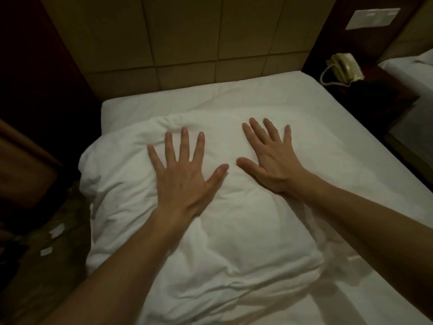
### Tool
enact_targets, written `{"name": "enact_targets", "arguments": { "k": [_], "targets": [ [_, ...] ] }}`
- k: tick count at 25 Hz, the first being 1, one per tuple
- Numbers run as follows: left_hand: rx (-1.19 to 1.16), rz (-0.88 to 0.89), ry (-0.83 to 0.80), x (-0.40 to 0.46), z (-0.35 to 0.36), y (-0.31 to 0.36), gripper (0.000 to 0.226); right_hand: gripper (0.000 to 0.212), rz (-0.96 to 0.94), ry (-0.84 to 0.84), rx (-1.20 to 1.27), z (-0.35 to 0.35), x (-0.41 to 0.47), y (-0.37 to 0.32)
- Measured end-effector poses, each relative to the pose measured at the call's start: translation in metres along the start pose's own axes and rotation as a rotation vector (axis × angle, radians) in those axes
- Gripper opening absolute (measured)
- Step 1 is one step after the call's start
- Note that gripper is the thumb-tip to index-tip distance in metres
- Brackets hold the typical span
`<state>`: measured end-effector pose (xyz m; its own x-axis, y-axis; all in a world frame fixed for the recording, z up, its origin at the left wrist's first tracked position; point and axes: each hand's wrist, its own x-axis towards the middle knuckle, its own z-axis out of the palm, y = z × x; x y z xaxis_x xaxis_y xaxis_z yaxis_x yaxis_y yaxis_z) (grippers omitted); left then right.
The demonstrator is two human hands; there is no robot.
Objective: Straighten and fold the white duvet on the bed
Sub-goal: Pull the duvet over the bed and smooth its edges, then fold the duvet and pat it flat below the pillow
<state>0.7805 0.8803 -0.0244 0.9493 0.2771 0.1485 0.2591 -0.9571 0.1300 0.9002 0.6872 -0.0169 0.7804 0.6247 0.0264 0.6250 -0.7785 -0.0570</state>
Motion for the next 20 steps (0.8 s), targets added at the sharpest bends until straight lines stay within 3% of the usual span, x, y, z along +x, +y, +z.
{"name": "enact_targets", "arguments": {
  "k": [12,20],
  "targets": [
    [0.021,0.031,-0.026,0.061,0.119,-0.015,0.091,0.097,-0.046,0.052,0.115,0.114,0.062,0.034],
    [-0.024,0.097,-0.031,0.078,0.148,-0.022,0.087,0.094,0.021,0.039,0.114,0.128,0.072,0.033]
  ]
}}
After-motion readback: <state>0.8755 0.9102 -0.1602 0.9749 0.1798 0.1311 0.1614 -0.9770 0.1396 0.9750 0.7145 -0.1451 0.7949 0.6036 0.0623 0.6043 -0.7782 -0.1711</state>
